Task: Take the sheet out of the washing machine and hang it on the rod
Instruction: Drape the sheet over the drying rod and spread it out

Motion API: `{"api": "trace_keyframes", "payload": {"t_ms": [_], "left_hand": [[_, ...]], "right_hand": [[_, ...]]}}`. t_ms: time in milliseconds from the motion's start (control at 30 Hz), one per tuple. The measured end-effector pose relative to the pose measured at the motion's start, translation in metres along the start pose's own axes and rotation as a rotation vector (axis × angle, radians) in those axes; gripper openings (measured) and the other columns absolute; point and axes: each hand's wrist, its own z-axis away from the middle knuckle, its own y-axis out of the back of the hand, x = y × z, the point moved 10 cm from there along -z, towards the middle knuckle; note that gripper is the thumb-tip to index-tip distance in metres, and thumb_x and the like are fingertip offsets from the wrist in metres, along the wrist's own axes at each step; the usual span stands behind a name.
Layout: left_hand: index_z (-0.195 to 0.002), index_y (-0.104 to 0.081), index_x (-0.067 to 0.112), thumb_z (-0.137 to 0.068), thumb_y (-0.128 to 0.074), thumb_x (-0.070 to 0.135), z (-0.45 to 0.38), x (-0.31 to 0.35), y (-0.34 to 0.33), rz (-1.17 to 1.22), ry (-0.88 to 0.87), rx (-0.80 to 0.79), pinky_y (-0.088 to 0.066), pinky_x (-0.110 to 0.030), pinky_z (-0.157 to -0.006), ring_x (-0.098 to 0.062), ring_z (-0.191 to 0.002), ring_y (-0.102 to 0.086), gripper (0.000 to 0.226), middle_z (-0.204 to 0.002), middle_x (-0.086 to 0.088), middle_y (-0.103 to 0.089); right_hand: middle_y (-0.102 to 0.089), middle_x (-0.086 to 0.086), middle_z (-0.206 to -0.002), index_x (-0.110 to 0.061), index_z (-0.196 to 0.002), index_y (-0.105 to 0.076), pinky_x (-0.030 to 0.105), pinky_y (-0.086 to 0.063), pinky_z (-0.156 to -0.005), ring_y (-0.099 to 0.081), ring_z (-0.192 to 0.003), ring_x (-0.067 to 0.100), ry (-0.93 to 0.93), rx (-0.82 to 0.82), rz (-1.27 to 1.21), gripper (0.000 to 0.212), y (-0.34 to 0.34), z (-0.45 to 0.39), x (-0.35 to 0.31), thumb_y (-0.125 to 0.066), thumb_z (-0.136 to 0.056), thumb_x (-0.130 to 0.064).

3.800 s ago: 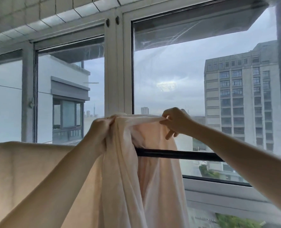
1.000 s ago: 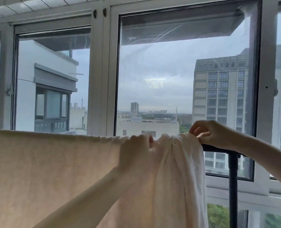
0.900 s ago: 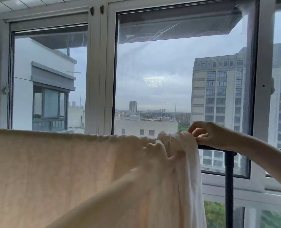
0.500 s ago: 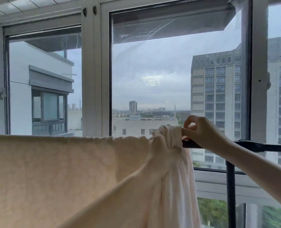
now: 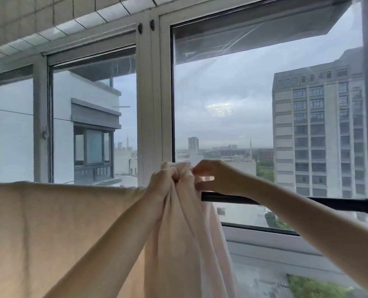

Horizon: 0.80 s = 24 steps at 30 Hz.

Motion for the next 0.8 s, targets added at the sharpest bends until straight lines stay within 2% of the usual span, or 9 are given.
{"api": "trace_keyframes", "payload": {"t_ms": [67, 133, 267, 367, 467, 533, 600, 700, 800], "left_hand": [[-0.076, -0.066, 0.014, -0.051, -0.053, 0.02, -0.004, -0.014, 0.015, -0.017, 0.041, -0.021, -0.045, -0.04, -0.09, -0.023, -0.091, -0.059, 0.029, -0.089, -0.008, -0.064], [-0.077, -0.065, 0.014, -0.046, -0.055, 0.021, -0.004, -0.021, 0.021, -0.038, 0.064, -0.086, -0.047, -0.041, -0.085, -0.023, -0.086, -0.059, 0.033, -0.086, -0.01, -0.062], [-0.096, -0.066, 0.012, -0.062, -0.066, 0.026, -0.005, -0.027, 0.026, -0.135, 0.1, -0.201, -0.053, -0.041, -0.088, -0.027, -0.093, -0.066, 0.037, -0.099, -0.015, -0.068], [-0.074, -0.062, 0.005, -0.077, -0.059, 0.048, -0.015, -0.006, 0.043, -0.414, -0.133, -0.075, -0.056, -0.038, -0.073, -0.021, -0.066, -0.061, 0.043, -0.069, -0.01, -0.06], [-0.069, -0.068, 0.009, -0.083, -0.055, 0.036, -0.019, 0.013, 0.055, -0.606, -0.376, 0.074, -0.053, -0.027, -0.067, -0.015, -0.061, -0.061, 0.033, -0.064, -0.009, -0.066], [-0.088, -0.074, 0.023, -0.087, -0.057, 0.018, -0.023, 0.005, 0.049, -0.666, -0.385, -0.026, -0.048, -0.018, -0.076, 0.001, -0.08, -0.063, 0.018, -0.081, 0.01, -0.071], [-0.1, -0.071, 0.026, -0.087, -0.057, 0.008, -0.026, -0.011, 0.042, -0.701, -0.347, -0.164, -0.045, -0.013, -0.081, 0.006, -0.09, -0.059, 0.026, -0.091, 0.018, -0.067], [-0.099, -0.073, 0.024, -0.087, -0.057, 0.005, -0.033, -0.016, 0.051, -0.666, -0.348, -0.163, -0.044, -0.011, -0.08, 0.008, -0.09, -0.06, 0.027, -0.093, 0.016, -0.069], [-0.091, -0.072, 0.024, -0.091, -0.056, 0.016, -0.04, -0.021, 0.061, -0.735, -0.339, -0.13, -0.047, -0.022, -0.081, -0.003, -0.088, -0.062, 0.018, -0.088, 0.013, -0.069]], "right_hand": [[-0.068, -0.004, -0.094, -0.014, -0.094, -0.065, 0.025, -0.052, -0.081, -0.064, -0.088, 0.009, -0.003, 0.011, -0.012, 0.02, -0.01, -0.011, -0.005, -0.075, -0.078, -0.023], [-0.062, -0.013, -0.077, -0.02, -0.079, -0.061, 0.011, -0.047, -0.066, -0.058, -0.07, -0.002, 0.015, -0.001, -0.016, 0.013, -0.017, -0.018, -0.01, -0.074, -0.08, -0.02], [-0.053, -0.01, -0.065, -0.027, -0.061, -0.049, 0.011, -0.037, -0.055, -0.048, -0.06, 0.003, 0.055, -0.002, 0.083, 0.033, -0.021, -0.022, -0.021, -0.059, -0.085, -0.006], [-0.055, -0.008, -0.065, -0.02, -0.063, -0.053, 0.013, -0.035, -0.053, -0.048, -0.059, 0.002, 0.058, 0.048, 0.162, 0.029, -0.014, -0.017, -0.02, -0.052, -0.086, -0.002], [-0.06, -0.006, -0.07, -0.011, -0.075, -0.063, 0.009, -0.037, -0.056, -0.048, -0.062, -0.003, 0.065, 0.096, 0.254, 0.012, -0.003, -0.009, -0.017, -0.059, -0.085, -0.006], [-0.057, -0.006, -0.069, -0.01, -0.077, -0.063, 0.006, -0.038, -0.058, -0.046, -0.061, -0.004, 0.082, 0.092, 0.319, 0.011, 0.002, -0.004, -0.017, -0.059, -0.088, -0.011], [-0.053, -0.007, -0.066, -0.012, -0.075, -0.058, 0.008, -0.038, -0.057, -0.044, -0.059, -0.002, 0.103, 0.056, 0.382, 0.014, 0.004, 0.0, -0.018, -0.059, -0.09, -0.013], [-0.052, -0.008, -0.063, -0.018, -0.069, -0.048, 0.012, -0.038, -0.055, -0.045, -0.057, 0.001, 0.11, 0.028, 0.446, 0.024, 0.009, 0.008, -0.018, -0.058, -0.09, -0.013], [-0.058, -0.006, -0.07, -0.011, -0.076, -0.058, 0.012, -0.04, -0.058, -0.052, -0.062, 0.008, 0.09, 0.066, 0.413, 0.013, 0.026, 0.016, -0.01, -0.06, -0.089, -0.01]]}}
